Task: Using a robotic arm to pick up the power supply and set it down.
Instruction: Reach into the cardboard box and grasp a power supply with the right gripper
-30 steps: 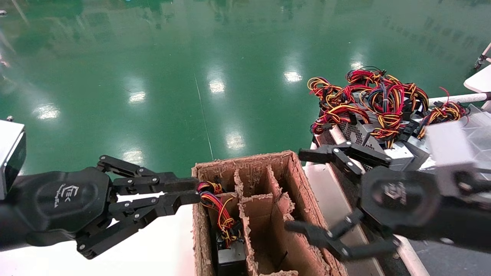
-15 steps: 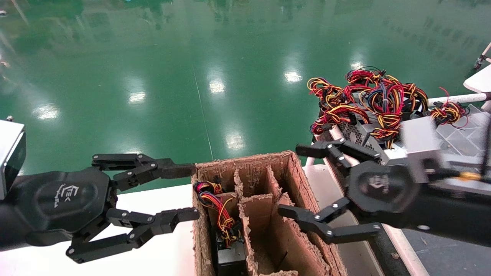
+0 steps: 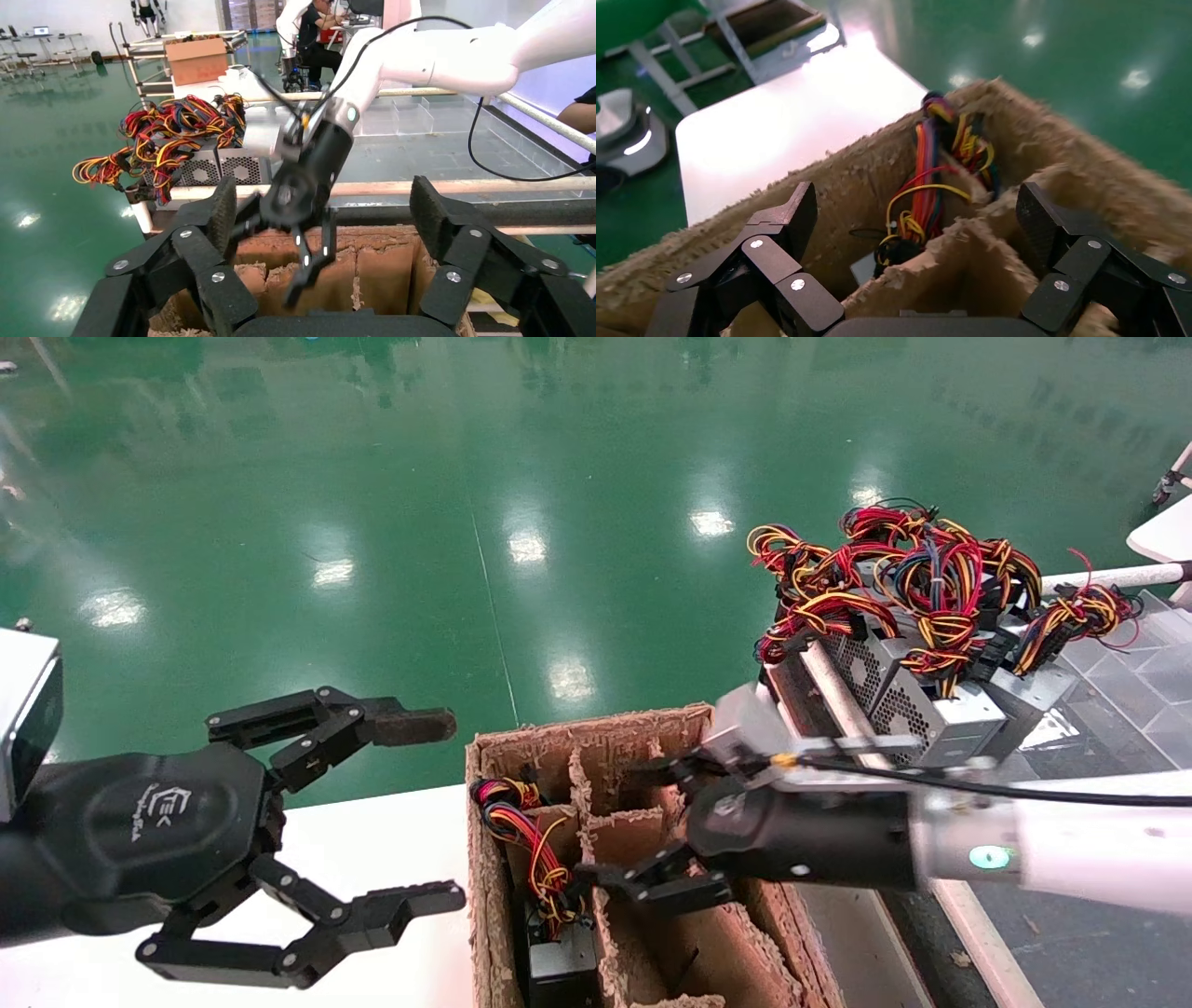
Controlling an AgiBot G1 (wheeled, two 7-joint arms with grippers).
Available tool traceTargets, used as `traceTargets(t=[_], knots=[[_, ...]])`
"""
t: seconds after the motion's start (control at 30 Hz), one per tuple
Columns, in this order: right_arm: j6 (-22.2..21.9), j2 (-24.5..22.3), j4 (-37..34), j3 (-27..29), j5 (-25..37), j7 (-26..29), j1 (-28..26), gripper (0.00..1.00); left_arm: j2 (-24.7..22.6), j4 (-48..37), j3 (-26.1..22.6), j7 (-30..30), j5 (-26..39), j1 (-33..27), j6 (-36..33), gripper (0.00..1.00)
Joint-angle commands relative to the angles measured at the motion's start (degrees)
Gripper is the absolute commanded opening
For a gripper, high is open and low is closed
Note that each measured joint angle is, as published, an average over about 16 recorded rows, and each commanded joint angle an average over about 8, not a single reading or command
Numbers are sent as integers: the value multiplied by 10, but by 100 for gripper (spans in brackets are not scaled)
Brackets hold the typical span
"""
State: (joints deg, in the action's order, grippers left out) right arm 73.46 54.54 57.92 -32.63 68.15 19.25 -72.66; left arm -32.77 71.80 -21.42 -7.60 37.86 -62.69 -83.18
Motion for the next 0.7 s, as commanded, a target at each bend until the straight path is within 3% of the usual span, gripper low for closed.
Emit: traceTargets(t=[0.03, 0.13, 0.17, 0.4, 0.43, 0.7], knots=[[3, 23, -24, -13, 15, -7, -11, 100, 0, 0, 0, 0, 0, 0, 0, 100], [8, 47, -52, -22, 23, -24, -17, 100, 0, 0, 0, 0, 0, 0, 0, 100], [9, 54, -61, -25, 25, -30, -19, 94, 0, 0, 0, 0, 0, 0, 0, 100], [11, 100, -127, -37, 37, -73, -30, 7, 0, 0, 0, 0, 0, 0, 0, 100], [12, 105, -137, -38, 38, -79, -32, 1, 0, 0, 0, 0, 0, 0, 0, 100], [17, 135, -199, -40, 38, -125, -45, 0, 0, 0, 0, 0, 0, 0, 0, 100]])
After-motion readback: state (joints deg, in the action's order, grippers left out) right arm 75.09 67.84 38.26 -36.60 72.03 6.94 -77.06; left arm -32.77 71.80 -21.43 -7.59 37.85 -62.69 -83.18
